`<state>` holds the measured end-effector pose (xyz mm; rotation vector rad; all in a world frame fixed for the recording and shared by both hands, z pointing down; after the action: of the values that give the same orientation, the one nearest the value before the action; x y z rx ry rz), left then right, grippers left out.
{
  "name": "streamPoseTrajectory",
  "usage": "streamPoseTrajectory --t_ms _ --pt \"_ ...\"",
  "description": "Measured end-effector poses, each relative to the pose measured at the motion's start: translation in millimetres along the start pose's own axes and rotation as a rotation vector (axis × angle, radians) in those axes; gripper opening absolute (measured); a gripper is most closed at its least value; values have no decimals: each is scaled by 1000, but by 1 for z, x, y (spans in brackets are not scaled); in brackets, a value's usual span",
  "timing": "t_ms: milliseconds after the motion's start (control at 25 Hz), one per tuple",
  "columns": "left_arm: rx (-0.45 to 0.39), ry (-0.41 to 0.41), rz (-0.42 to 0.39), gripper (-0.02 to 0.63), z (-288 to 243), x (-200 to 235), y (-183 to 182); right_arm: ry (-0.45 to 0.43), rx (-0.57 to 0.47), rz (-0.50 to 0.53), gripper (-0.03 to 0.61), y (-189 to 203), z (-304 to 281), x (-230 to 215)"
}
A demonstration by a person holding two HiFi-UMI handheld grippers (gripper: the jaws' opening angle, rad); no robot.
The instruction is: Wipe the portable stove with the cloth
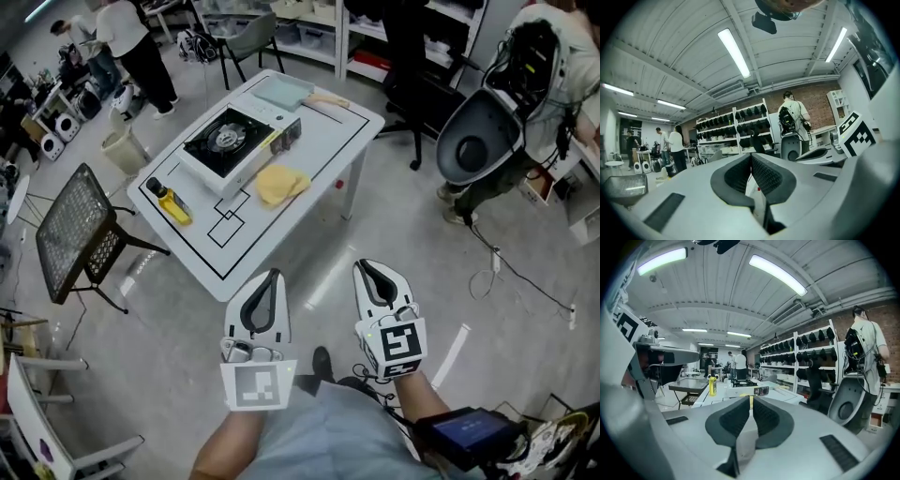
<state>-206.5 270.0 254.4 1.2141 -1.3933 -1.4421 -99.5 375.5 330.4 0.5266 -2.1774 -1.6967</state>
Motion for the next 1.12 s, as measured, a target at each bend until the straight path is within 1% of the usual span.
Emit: streamPoseTrajectory --t_ms 200,400,560,680,800,960,1120 --pt "-46 -41 -34 18 -23 26 -25 -52 -62 35 54 -43 -33 -2" --pt "-63 -78 -38 18 -45 41 -30 -94 -82 48 54 -59 -63 -8" --pt "-29 -111 -31 18 -72 47 -20 -148 -56 48 54 -53 -95 -19" --pt "-2 -138 -32 18 -105 55 -11 -183 -38 42 54 -46 -129 -36" --pt "30 -184 -29 18 -142 64 -2 -232 -22 26 54 -41 -171 -58" --pt "80 -270 -32 18 -188 73 3 -337 -10 12 54 -44 -223 -82" --pt "92 -366 -39 18 -230 81 -10 -453 -37 19 54 -68 -268 -103"
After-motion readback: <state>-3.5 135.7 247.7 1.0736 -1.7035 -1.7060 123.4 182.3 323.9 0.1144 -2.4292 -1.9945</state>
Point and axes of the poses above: the fingertips, and each gripper's own axes: z backward along the fingers, x to its left, y out of its underside, the point moved 3 cm from there along z, backward along the fingers, and after that the axes turned 1 degree about y, right-handed, at the moved point
